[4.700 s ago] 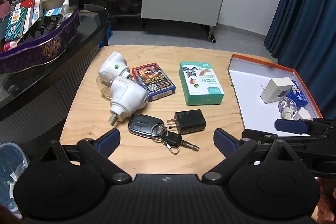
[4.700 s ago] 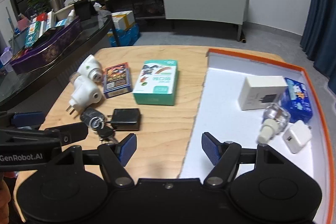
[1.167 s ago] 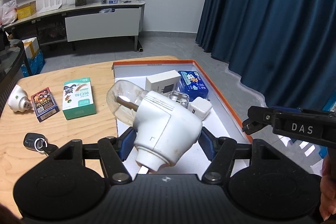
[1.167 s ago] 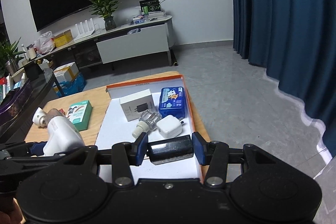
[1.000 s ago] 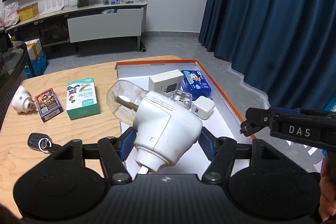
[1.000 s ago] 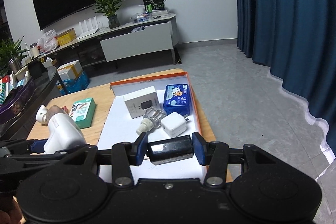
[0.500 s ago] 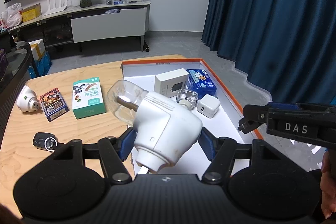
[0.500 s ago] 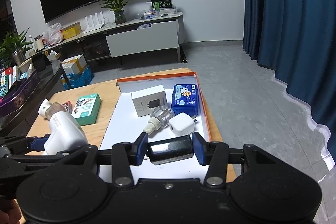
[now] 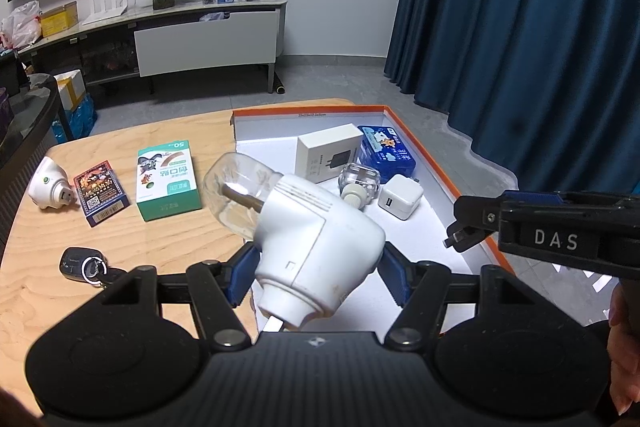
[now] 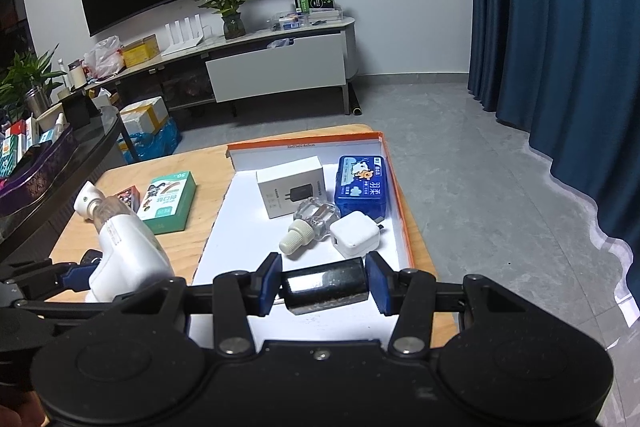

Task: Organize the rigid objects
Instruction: 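Lower the diffuser and black charger slowly into the orange-rimmed box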

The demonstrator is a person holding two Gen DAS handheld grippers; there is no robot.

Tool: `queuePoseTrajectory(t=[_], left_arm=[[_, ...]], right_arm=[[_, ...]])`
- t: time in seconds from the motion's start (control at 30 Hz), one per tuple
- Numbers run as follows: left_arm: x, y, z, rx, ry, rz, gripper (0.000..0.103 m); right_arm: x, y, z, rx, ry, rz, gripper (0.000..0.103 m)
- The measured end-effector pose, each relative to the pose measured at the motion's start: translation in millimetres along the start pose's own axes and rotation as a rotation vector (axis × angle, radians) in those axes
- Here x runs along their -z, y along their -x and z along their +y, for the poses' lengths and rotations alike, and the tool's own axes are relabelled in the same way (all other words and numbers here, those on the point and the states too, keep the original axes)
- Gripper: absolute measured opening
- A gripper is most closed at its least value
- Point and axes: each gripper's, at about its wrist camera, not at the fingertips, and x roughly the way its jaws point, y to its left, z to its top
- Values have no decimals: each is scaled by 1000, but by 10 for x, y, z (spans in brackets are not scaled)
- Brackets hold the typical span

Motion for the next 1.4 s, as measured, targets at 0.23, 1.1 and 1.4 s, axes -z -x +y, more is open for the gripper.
queuePoseTrajectory(t=[0.23,1.1,1.4], left_arm=[[2,-14,15,0,1,1,66],[29,-47,62,2,19,12,66],[37,-60,71,2,21,16,66]], right_arm=[[-3,-30,21,-2,3,5,56],[-4,-180,131,-16,20,29,56],[-2,-200,138,-17,21,32,56]])
